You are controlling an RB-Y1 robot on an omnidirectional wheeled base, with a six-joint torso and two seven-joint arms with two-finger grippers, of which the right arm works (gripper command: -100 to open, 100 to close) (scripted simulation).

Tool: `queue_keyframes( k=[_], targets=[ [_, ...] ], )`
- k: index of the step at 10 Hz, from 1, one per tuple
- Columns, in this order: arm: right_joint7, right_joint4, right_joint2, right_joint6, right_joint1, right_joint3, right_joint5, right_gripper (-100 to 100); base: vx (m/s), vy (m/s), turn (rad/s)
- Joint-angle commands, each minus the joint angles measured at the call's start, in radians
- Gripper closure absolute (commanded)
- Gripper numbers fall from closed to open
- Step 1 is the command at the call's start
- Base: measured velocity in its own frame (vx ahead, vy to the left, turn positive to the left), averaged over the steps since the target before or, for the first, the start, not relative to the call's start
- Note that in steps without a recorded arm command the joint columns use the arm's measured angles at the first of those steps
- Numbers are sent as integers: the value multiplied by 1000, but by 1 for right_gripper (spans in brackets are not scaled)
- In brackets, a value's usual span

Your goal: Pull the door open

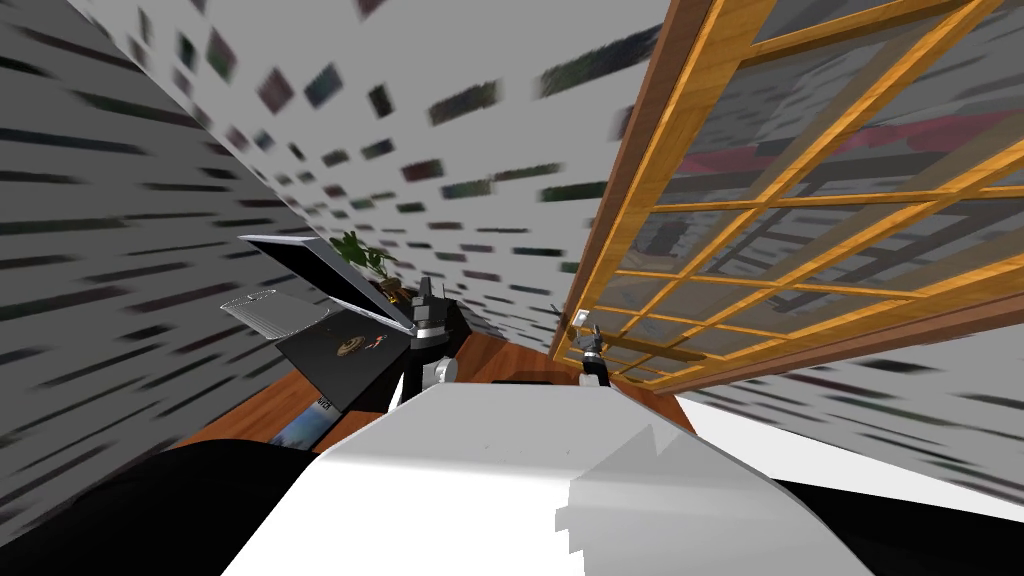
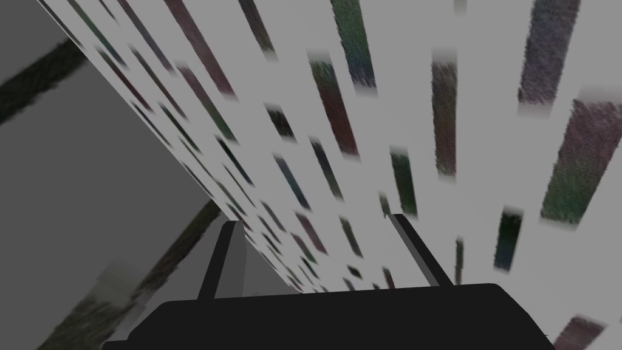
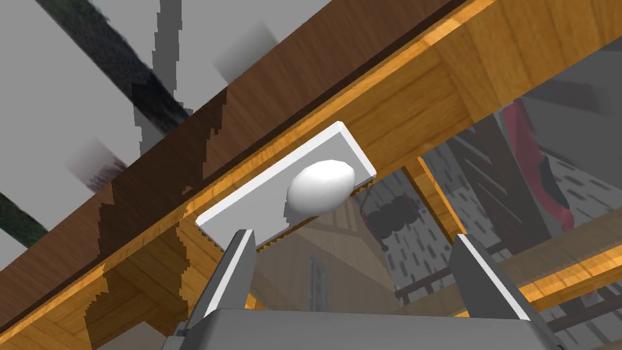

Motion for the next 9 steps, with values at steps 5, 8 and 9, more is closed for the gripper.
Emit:
queue_keyframes(
  k=[5, 8, 9],
  targets=[
    [-149, 3, 7, 9, -11, 25, -77, -100, -50, -18, 57],
    [-227, 4, 11, 13, -17, 38, -119, -100, -49, -19, 59],
    [-232, 4, 11, 13, -17, 38, -119, -100, -30, -13, 27]
  ],
)
